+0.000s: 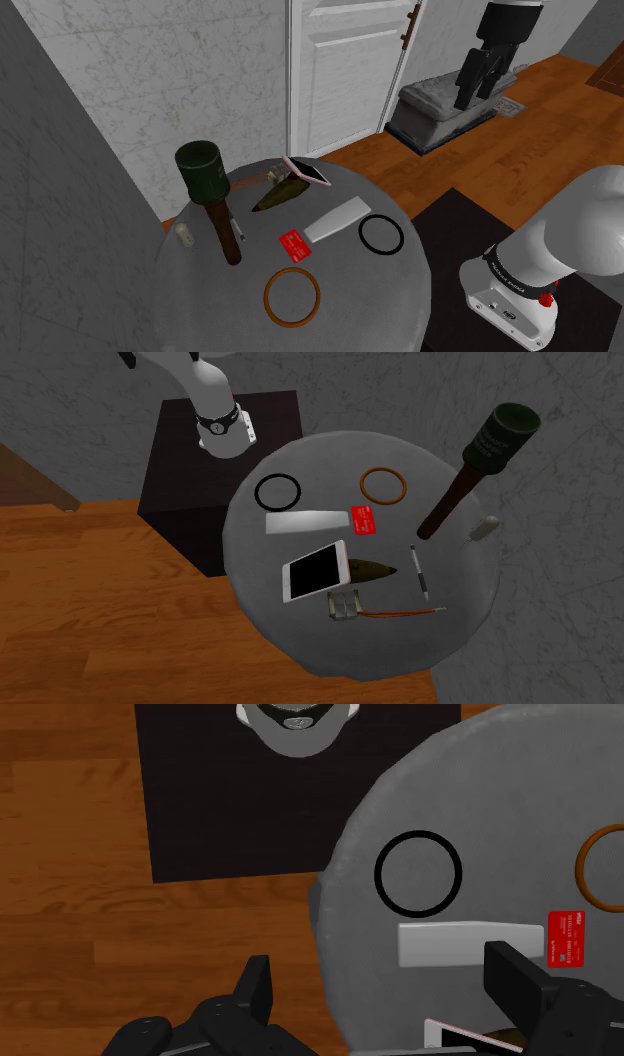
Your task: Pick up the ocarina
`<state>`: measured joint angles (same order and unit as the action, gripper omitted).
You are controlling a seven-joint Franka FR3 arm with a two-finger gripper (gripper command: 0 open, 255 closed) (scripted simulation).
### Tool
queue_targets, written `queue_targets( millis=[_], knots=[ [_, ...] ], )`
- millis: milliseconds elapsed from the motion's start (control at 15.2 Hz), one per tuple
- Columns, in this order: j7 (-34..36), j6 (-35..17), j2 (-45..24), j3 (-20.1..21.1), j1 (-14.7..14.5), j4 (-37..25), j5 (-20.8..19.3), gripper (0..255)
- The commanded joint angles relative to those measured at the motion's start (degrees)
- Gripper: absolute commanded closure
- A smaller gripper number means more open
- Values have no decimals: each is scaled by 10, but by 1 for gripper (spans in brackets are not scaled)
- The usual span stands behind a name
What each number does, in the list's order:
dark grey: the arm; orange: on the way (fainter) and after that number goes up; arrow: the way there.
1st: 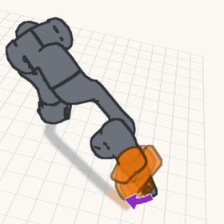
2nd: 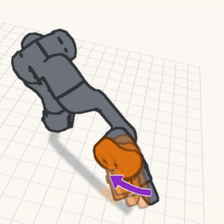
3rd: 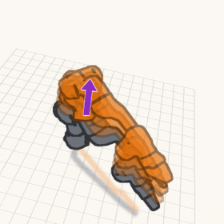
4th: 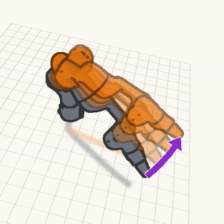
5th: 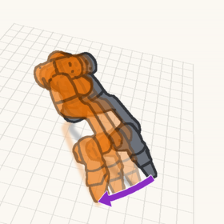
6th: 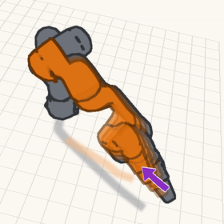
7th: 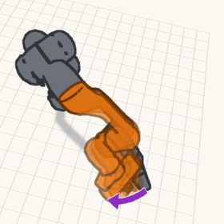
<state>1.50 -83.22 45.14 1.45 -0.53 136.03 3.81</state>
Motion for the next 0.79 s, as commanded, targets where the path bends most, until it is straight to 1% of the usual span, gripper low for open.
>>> queue_targets(
  millis=[0, 330, 726],
  knots=[
    [0, 0, 0, 0, 0, 0, 0, 0],
    [-66, -93, -85, 14, -32, 0, -18, 0],
    [-135, -195, -194, 36, -65, -18, -40, 0]
  ],
)
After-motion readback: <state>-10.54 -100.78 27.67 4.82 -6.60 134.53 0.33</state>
